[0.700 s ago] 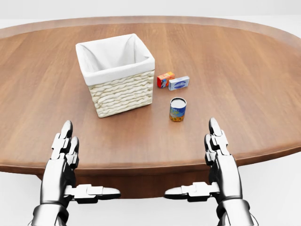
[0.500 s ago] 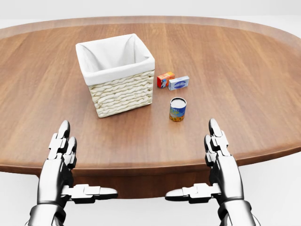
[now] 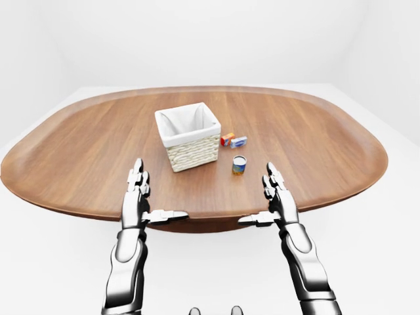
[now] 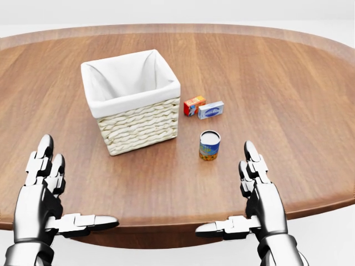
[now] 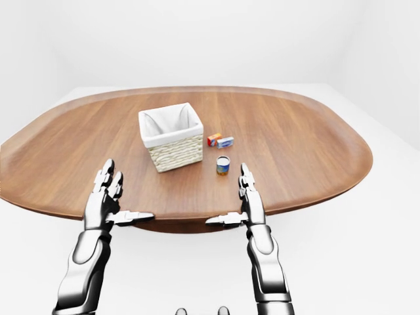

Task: Pick up the alphabet soup and put it in the basket.

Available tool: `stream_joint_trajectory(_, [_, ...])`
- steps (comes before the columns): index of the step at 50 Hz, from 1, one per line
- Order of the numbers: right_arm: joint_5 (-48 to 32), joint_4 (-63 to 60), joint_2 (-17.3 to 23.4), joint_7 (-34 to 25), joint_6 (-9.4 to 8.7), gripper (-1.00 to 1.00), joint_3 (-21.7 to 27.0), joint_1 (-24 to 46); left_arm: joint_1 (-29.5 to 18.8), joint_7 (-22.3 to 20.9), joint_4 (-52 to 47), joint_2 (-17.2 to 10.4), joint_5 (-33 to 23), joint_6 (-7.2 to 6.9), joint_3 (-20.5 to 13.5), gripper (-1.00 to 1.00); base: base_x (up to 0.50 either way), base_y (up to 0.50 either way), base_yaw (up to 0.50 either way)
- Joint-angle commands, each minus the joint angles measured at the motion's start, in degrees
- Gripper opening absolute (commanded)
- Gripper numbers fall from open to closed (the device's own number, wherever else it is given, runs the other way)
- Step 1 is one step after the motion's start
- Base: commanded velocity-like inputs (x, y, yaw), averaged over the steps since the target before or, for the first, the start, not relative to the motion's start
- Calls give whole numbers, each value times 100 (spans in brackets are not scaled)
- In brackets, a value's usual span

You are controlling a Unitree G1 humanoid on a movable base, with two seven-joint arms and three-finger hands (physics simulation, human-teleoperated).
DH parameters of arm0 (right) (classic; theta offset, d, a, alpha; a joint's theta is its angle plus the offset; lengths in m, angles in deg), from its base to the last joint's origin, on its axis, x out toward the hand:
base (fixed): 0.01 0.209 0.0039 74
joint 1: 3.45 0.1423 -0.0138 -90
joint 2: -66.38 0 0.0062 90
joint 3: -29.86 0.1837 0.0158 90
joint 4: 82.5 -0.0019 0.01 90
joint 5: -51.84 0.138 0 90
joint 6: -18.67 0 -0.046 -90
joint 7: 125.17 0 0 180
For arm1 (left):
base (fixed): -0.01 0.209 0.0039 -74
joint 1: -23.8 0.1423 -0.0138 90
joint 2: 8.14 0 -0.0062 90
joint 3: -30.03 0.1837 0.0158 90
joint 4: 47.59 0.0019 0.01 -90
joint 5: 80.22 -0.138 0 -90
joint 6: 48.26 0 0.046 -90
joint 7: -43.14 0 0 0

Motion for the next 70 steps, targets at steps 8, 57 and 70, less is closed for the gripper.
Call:
stream_joint_trajectory(8, [65,5,10,-52,-47,100,30,35,585,-73,-1592,107,148,-212,-432,100,50,-13,0])
stream_joint_trajectory(57, [-297,356,-57,37,482,100,-198,-52,1434,-935,-3998,806,737,-212,-1704,100,50,-6,0])
stream_joint_trajectory(70, [-198,493,-50,83,587,100,-113,50,1468,-907,-3914,803,604,-212,-1527,100,17,2,0])
